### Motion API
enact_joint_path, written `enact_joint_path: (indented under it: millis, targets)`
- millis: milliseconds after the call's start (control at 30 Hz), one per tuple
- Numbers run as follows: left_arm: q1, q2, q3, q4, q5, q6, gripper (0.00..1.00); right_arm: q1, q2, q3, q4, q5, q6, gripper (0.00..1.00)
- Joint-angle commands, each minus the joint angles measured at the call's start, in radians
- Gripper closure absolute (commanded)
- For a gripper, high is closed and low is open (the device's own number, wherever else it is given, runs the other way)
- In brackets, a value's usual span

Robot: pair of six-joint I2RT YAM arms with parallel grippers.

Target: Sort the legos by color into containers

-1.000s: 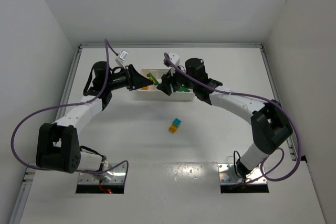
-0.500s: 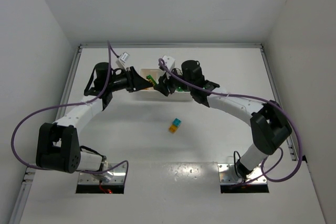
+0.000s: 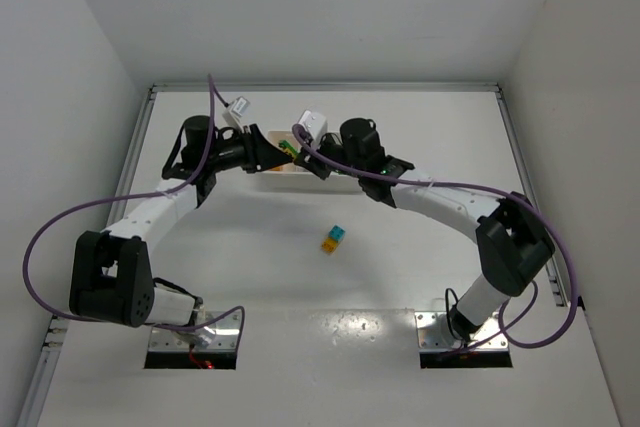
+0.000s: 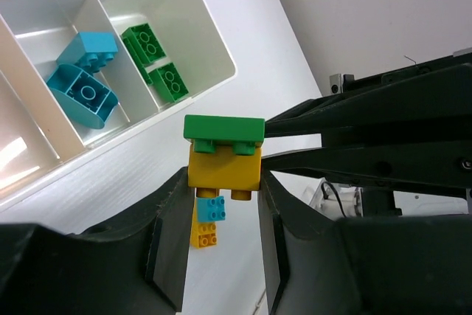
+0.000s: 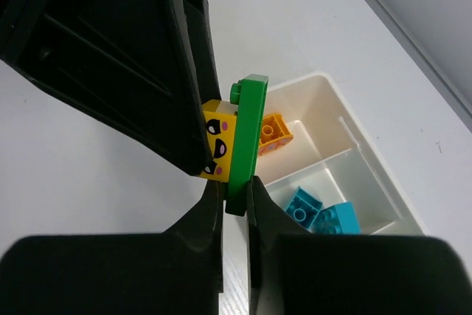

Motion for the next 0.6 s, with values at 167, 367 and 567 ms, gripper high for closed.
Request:
enact_joint_path:
  millis: [167, 367, 567]
  targets:
    - [-0.016, -0.008, 0.039, -0.035, 0.003, 0.025, 1.0, -0.015, -0.028, -0.003, 0.073, 0.117, -0.102, 1.0]
    - [-0.007, -0.048, 0.019, -0.096, -0.051, 0.071, 1.0, -0.049, -0.048, -0.014, 0.053, 0.177, -0.125, 1.0]
    - [-0.007, -0.077, -0.01, -0.133, -0.1, 0.092, 1.0, -0.111, -0.048, -0.012, 0.044, 0.251, -0.028, 1.0]
